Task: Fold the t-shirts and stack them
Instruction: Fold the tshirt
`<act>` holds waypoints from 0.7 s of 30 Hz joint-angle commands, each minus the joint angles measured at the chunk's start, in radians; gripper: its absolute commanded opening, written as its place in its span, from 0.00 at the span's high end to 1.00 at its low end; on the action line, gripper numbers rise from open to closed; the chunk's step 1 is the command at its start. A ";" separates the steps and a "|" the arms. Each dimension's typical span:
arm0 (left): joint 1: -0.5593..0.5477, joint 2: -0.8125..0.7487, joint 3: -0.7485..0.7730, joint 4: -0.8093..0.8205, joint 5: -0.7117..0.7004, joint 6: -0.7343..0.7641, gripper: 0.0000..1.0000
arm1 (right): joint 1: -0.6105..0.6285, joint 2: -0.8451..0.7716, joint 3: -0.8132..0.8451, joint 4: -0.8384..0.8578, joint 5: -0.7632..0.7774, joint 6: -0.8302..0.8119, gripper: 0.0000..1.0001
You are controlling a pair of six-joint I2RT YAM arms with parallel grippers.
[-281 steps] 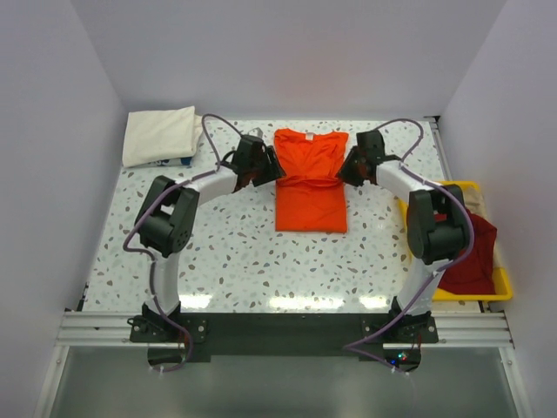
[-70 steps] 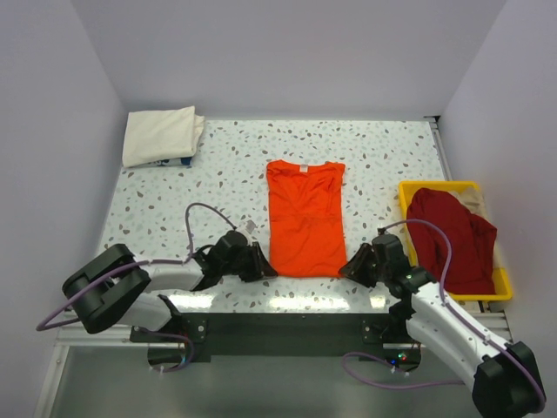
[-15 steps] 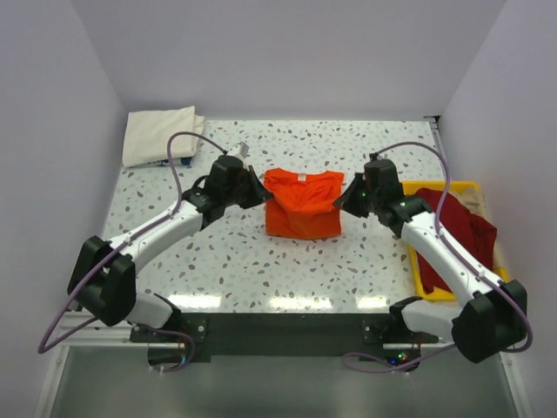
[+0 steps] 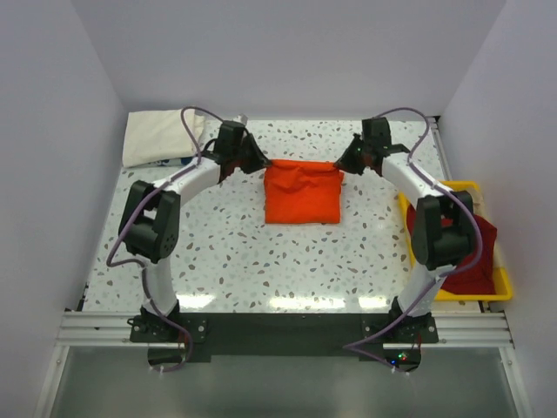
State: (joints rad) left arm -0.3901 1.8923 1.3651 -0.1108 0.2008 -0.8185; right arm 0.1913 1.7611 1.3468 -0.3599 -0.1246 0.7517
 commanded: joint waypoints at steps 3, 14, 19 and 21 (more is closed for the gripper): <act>0.054 0.126 0.169 0.057 0.051 0.025 1.00 | -0.012 0.156 0.184 0.027 -0.067 -0.048 1.00; 0.169 0.257 0.223 0.232 0.159 0.058 0.61 | -0.061 0.382 0.356 0.059 -0.150 -0.071 0.70; 0.269 0.173 0.092 0.333 0.226 0.019 0.50 | -0.082 0.365 0.390 0.012 -0.150 -0.166 0.37; 0.266 0.150 0.074 0.356 0.229 0.030 0.53 | -0.082 0.315 0.344 0.041 -0.135 -0.170 0.36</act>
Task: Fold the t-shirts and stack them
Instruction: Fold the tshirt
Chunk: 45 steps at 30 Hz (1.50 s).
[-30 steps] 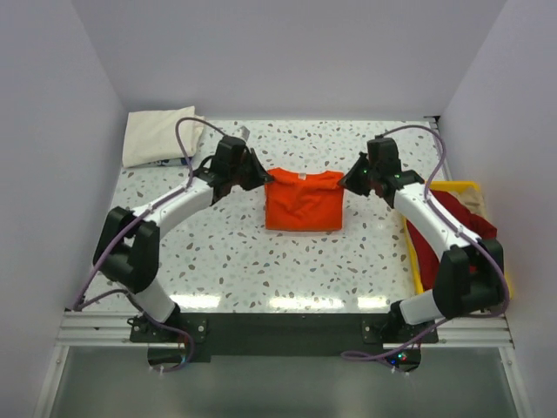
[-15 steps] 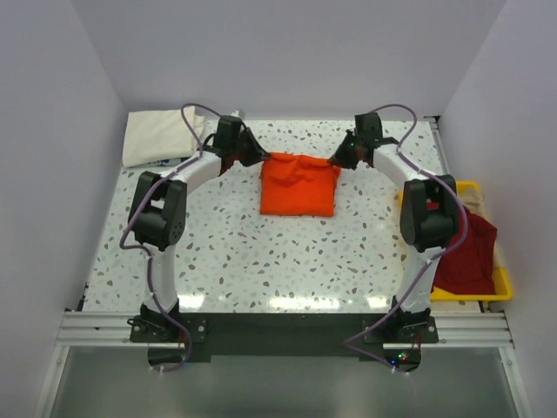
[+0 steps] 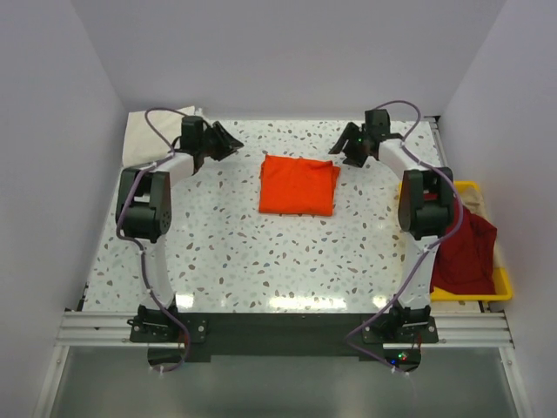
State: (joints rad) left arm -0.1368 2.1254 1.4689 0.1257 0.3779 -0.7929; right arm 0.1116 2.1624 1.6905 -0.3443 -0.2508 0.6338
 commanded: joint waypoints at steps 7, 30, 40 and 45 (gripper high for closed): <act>-0.092 -0.076 -0.064 0.189 0.084 -0.005 0.85 | 0.043 -0.205 -0.186 0.209 -0.089 -0.003 0.53; -0.142 0.254 0.111 0.147 0.012 -0.046 0.98 | 0.002 0.122 -0.097 0.376 -0.343 0.095 0.80; -0.136 0.242 0.120 0.170 0.047 -0.048 0.90 | -0.044 0.185 -0.072 0.347 -0.366 0.152 0.76; -0.116 0.176 0.145 0.167 0.081 -0.029 0.86 | -0.056 0.197 -0.063 0.352 -0.407 0.220 0.72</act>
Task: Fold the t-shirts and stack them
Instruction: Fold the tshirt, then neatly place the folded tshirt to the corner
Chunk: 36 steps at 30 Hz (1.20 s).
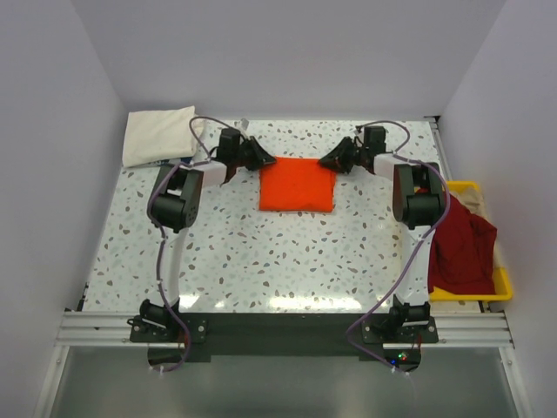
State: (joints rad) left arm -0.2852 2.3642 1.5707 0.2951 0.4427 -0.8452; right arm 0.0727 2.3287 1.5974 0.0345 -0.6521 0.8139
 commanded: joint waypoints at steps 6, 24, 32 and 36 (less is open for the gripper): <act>0.061 -0.187 -0.018 0.003 0.028 0.046 0.77 | -0.022 0.024 0.044 0.079 -0.093 0.149 0.68; 0.055 -0.321 -0.304 -0.112 -0.056 0.118 0.26 | -0.025 0.113 0.119 0.055 -0.052 0.199 0.65; 0.009 -0.292 -0.271 -0.209 -0.076 0.176 0.24 | -0.027 0.043 0.150 -0.007 -0.035 0.130 0.61; -0.014 -0.270 -0.252 -0.269 -0.160 0.184 0.25 | -0.025 -0.047 0.153 -0.100 0.011 0.053 0.57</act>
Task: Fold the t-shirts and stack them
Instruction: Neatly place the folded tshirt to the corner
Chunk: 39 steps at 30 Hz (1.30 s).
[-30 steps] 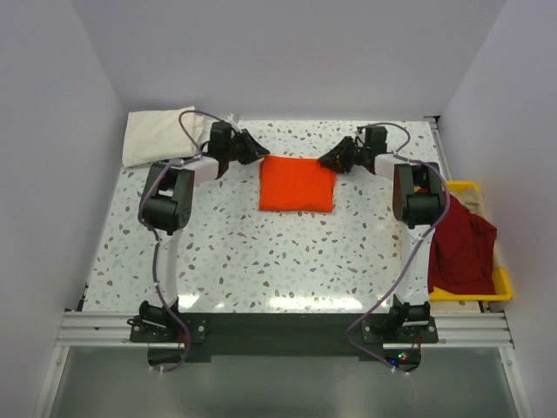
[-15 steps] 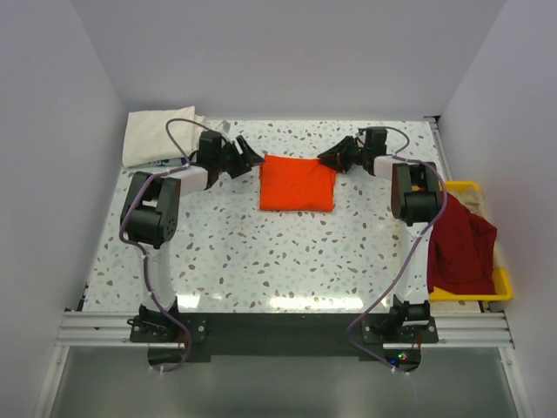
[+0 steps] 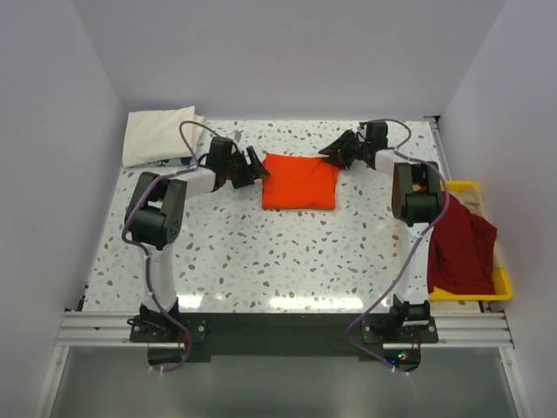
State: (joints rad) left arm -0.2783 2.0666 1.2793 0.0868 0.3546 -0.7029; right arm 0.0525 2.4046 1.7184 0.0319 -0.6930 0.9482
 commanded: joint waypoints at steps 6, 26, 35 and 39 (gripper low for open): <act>-0.065 0.084 0.101 -0.177 -0.207 0.055 0.32 | -0.005 -0.275 -0.014 -0.196 0.116 -0.181 0.56; -0.160 0.216 0.282 -0.320 -0.312 0.104 1.00 | 0.124 -0.763 -0.594 -0.076 0.233 -0.167 0.57; -0.134 0.211 0.548 -0.544 -0.730 0.284 1.00 | 0.296 -1.016 -0.813 -0.144 0.400 -0.224 0.57; -0.107 0.219 0.644 -0.548 -0.905 0.387 1.00 | 0.314 -1.108 -0.859 -0.203 0.434 -0.279 0.57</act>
State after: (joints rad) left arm -0.4206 2.2780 1.8240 -0.4229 -0.3275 -0.4400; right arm 0.3649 1.3598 0.8841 -0.1295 -0.3393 0.7315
